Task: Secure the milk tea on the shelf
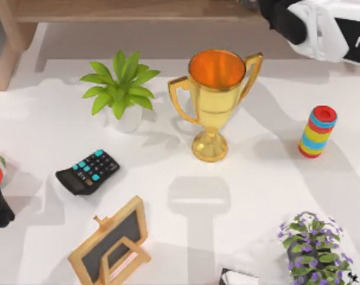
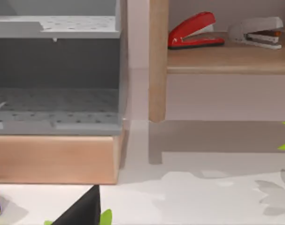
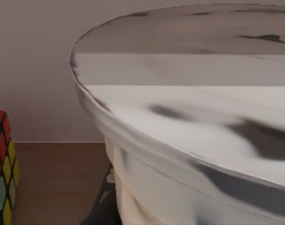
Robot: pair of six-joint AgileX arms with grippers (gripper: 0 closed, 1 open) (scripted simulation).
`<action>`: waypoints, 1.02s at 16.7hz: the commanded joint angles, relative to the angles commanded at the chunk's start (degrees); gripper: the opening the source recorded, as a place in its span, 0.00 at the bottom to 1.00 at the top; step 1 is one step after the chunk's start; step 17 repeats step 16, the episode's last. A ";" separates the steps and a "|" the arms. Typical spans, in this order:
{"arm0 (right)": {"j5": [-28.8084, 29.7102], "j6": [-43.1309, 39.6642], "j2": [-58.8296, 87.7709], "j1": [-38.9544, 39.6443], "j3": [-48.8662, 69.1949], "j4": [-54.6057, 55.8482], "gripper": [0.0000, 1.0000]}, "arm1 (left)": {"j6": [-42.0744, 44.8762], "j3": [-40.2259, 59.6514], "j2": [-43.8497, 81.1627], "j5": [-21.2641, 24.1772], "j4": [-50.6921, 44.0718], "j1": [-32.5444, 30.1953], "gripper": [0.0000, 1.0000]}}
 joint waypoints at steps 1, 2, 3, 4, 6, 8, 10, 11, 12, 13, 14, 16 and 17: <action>0.00 0.00 0.00 0.00 0.00 0.00 0.30 | 0.00 0.00 0.00 0.00 0.00 0.00 1.00; 0.00 0.00 0.00 0.00 0.00 0.00 0.38 | 0.00 0.00 0.00 0.00 0.00 0.00 1.00; 0.00 0.00 0.00 0.00 0.00 0.00 0.45 | 0.00 0.00 0.00 0.00 0.00 0.00 1.00; 0.00 0.00 0.00 0.00 0.00 0.00 0.53 | 0.00 0.00 0.00 0.00 0.00 0.00 1.00; 0.00 0.00 0.00 0.00 0.00 0.00 0.68 | 0.00 0.00 0.00 0.00 0.00 0.00 1.00; 0.00 0.00 0.00 0.00 0.00 0.00 0.83 | 0.00 0.00 0.00 0.00 0.00 0.00 1.00; 0.00 0.00 0.00 0.00 0.00 0.00 0.98 | 0.00 0.00 0.00 0.00 0.00 0.00 1.00; 0.00 0.00 0.00 0.00 0.00 0.00 1.00 | 0.00 0.00 0.00 0.00 0.00 0.00 1.00; 0.00 0.00 0.00 0.00 0.00 0.00 1.00 | 0.00 0.00 0.00 0.00 0.00 0.00 1.00; 0.00 0.00 0.00 0.00 0.00 0.00 1.00 | 0.00 0.00 0.00 0.00 0.00 0.00 1.00; 0.00 0.00 0.00 0.00 0.00 0.00 1.00 | 0.00 0.00 0.00 0.00 0.00 0.00 1.00; 0.00 0.00 0.00 0.00 0.00 0.00 1.00 | 0.00 0.00 0.00 0.00 0.00 0.00 1.00; 0.00 0.00 0.00 0.00 0.00 0.00 1.00 | 0.00 0.00 0.00 0.00 0.00 0.00 1.00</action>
